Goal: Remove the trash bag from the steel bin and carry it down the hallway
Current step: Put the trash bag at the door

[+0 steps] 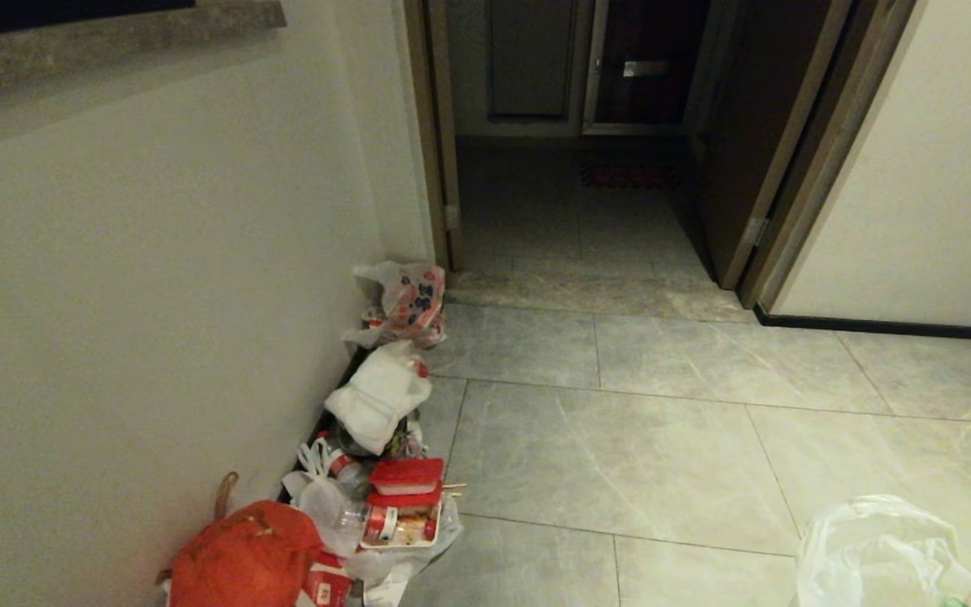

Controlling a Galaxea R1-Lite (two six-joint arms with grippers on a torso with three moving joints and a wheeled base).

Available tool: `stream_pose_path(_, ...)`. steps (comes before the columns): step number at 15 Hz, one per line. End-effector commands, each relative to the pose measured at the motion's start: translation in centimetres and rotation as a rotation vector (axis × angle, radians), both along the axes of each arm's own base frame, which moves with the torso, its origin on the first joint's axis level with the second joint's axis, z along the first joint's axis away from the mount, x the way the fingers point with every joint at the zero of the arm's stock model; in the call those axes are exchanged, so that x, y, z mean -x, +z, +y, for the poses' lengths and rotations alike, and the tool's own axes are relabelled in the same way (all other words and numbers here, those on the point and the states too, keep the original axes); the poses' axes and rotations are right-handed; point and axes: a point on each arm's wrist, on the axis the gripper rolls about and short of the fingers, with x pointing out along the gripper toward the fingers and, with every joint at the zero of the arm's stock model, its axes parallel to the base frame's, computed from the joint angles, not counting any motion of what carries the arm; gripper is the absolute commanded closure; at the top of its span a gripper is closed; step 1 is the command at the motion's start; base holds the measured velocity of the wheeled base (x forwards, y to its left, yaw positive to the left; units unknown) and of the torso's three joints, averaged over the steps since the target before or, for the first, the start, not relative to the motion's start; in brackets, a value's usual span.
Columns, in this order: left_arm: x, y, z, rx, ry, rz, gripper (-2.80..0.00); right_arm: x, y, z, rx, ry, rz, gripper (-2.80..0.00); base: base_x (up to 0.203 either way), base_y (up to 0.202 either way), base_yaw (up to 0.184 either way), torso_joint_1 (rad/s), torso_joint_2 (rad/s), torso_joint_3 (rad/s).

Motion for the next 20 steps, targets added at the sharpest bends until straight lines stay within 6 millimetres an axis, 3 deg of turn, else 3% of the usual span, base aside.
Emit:
stream_pose_path(1,-0.01,-0.04,0.00,0.000,0.000,0.001,0.00,-0.02,-0.08,0.00,0.000,0.000,0.002,0.00,0.195,0.000,0.000,0.002,0.00,-0.007)
stream_pose_path(15,0.00,-0.04,0.00,-0.004,0.000,0.000,0.00,-0.02,-0.08,0.00,0.000,0.000,0.002,0.00,0.192,0.000,0.001,0.003,0.00,0.001)
stream_pose_path(20,0.00,-0.04,0.00,-0.004,0.000,0.000,0.00,-0.02,-0.08,0.00,0.000,0.000,0.002,0.00,0.020,0.000,0.000,0.000,0.00,-0.001)
